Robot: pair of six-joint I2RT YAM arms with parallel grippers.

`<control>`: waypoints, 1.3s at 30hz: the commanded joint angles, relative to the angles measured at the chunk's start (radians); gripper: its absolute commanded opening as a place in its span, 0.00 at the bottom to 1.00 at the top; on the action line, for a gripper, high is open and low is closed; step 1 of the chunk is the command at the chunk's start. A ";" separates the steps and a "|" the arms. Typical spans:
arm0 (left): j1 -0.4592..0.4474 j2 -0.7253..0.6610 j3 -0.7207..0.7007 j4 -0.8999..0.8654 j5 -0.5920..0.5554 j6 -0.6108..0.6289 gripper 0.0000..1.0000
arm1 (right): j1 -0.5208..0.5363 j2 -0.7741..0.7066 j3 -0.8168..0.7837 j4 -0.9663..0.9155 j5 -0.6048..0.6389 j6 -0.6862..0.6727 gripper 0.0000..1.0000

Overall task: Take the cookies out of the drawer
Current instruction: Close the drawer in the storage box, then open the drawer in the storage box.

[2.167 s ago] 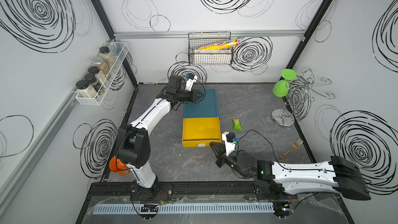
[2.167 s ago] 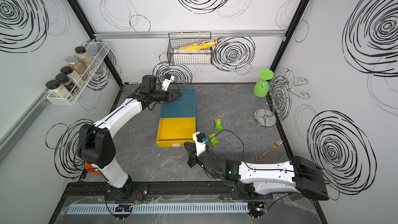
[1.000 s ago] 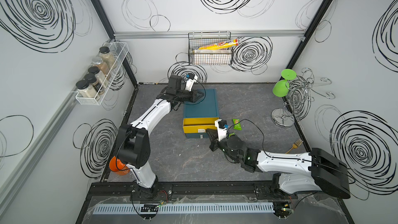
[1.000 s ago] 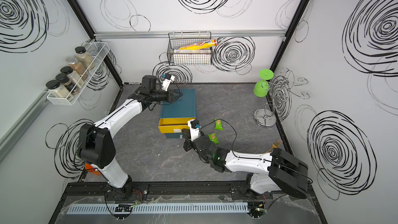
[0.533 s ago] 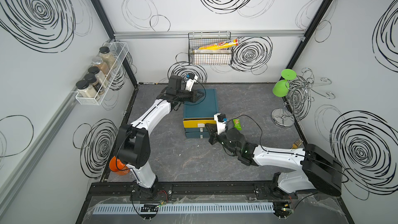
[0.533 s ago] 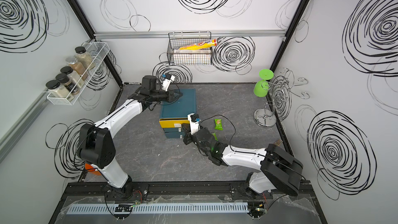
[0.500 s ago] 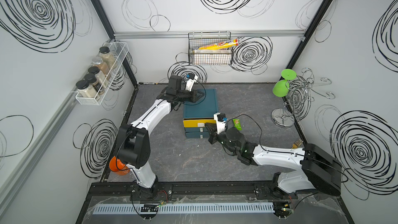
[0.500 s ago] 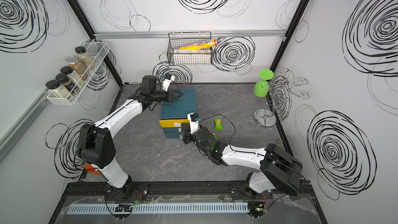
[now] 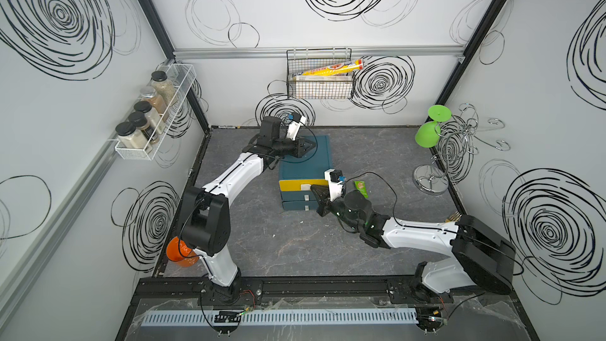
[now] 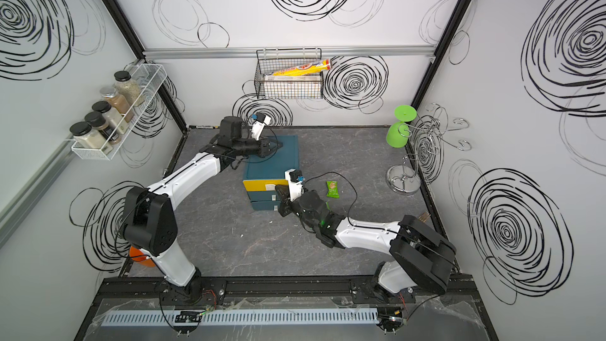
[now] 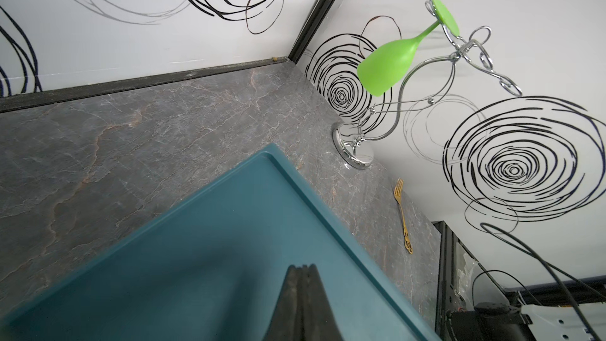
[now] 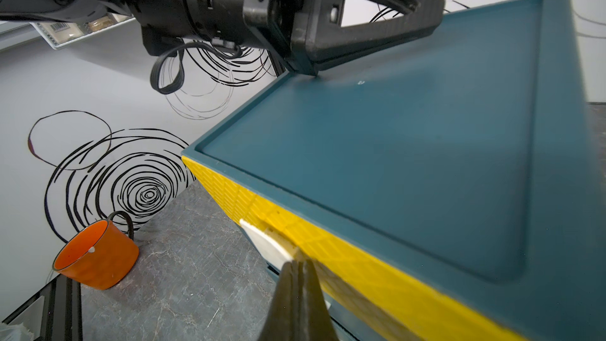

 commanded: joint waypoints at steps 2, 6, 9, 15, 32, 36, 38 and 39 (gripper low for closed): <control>-0.024 0.098 -0.079 -0.198 -0.007 -0.037 0.03 | -0.016 0.022 0.023 -0.001 0.005 -0.005 0.00; -0.026 0.096 -0.073 -0.196 -0.003 -0.047 0.03 | -0.019 0.015 0.020 0.004 -0.038 -0.020 0.00; -0.026 0.062 -0.077 -0.150 0.033 -0.082 0.19 | -0.020 -0.040 -0.016 0.007 -0.119 -0.026 0.00; -0.021 -0.032 0.010 -0.092 0.055 -0.181 0.65 | -0.017 -0.237 -0.047 -0.192 -0.273 -0.036 0.14; 0.026 -0.546 -0.060 0.021 -0.116 -0.378 0.92 | -0.163 -0.358 0.348 -0.760 -0.338 -0.055 0.42; 0.000 -0.774 -0.361 0.159 -0.143 -0.533 0.85 | -0.318 -0.179 0.503 -0.760 -0.588 -0.053 0.42; -0.063 -0.910 -0.557 0.274 -0.222 -0.621 0.78 | -0.363 -0.081 0.581 -0.767 -0.688 -0.067 0.43; -0.115 -0.971 -0.652 0.329 -0.275 -0.646 0.77 | -0.376 -0.033 0.613 -0.772 -0.731 -0.081 0.43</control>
